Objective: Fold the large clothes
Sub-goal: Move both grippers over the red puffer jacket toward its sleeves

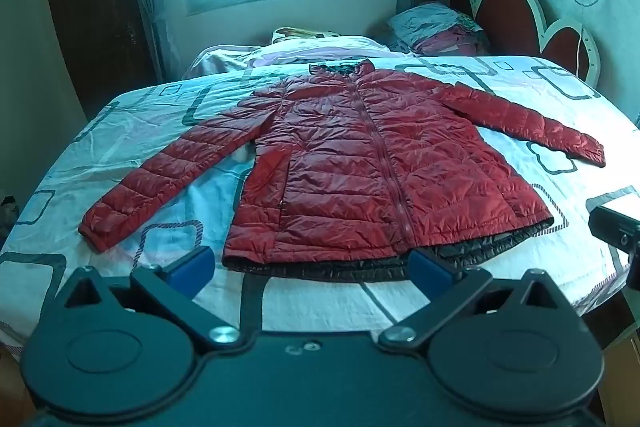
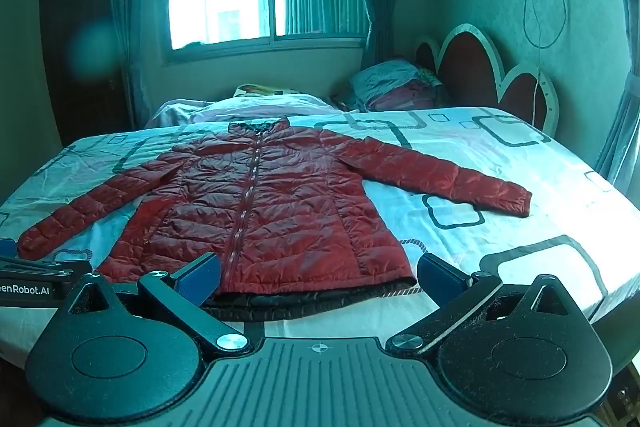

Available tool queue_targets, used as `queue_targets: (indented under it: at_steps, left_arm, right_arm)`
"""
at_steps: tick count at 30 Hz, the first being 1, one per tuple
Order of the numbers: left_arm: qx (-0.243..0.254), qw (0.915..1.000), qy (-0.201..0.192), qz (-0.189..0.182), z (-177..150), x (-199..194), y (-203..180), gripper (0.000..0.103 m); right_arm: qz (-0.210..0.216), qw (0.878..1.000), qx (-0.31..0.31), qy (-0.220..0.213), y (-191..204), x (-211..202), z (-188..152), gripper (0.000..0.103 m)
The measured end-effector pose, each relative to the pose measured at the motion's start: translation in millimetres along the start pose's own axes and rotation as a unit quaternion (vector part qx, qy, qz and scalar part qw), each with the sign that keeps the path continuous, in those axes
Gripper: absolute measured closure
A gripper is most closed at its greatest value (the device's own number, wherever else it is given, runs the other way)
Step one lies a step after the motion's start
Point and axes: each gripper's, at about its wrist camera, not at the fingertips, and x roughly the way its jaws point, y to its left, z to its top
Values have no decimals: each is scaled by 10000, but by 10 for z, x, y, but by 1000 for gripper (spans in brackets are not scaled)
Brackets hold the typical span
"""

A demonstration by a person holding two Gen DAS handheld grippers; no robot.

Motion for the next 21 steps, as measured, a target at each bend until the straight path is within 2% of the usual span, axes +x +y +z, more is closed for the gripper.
queue_targets:
  at_steps: [21]
  left_arm:
    - [13,10000,19,38,22,32,43,0]
  right_arm:
    - [-28,10000,-2,-13,-1,54,28,0]
